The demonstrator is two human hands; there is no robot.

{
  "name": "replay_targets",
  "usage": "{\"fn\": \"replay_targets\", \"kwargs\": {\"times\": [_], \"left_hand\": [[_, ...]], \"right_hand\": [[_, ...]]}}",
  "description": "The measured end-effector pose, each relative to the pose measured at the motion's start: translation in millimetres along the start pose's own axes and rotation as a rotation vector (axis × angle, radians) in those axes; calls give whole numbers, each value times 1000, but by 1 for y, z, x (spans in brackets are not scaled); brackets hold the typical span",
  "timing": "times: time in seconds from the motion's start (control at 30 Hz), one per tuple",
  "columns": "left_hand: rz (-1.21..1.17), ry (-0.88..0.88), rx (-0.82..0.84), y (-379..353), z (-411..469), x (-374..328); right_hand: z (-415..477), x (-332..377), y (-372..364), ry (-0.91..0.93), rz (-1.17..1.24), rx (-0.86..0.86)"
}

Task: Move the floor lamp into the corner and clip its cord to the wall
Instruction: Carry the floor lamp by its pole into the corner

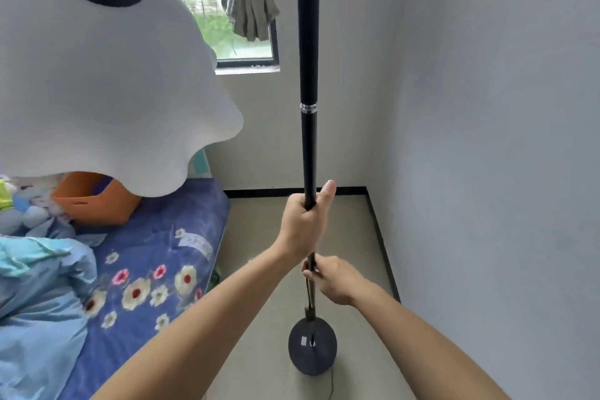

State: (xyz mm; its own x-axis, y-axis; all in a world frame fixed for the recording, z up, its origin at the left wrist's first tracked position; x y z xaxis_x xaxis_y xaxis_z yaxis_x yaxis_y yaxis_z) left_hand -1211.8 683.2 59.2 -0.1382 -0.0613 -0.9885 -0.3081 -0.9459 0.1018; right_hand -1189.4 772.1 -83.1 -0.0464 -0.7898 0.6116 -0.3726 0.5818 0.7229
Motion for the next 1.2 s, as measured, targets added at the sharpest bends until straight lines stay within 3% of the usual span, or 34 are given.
{"fn": "replay_targets", "kwargs": {"times": [0.37,0.7,0.9,1.2], "left_hand": [[111,103,32,-30,274,53],[77,85,45,-6,491,59],[59,80,155,18,618,103],[91,108,466,40,780,149]], "right_hand": [[224,-91,132,1,50,9],[400,-109,258,-1,40,-6],[518,-126,298,-143,59,-70],[651,-135,358,-443,194,-298]]}}
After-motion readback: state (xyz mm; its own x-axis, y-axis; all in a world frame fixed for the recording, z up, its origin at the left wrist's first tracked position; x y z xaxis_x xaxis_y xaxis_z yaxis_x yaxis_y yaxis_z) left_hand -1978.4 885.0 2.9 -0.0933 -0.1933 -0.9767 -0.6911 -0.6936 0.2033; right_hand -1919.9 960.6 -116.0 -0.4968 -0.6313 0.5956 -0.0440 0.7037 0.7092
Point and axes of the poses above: each hand's wrist, its own z-axis towards the middle knuckle, its own y-axis out of the back of the hand, x = y × z, the point moved 3 cm from there along z, towards the middle knuckle, and after that the axes turned 3 degrees about x, right-handed, at the moved point
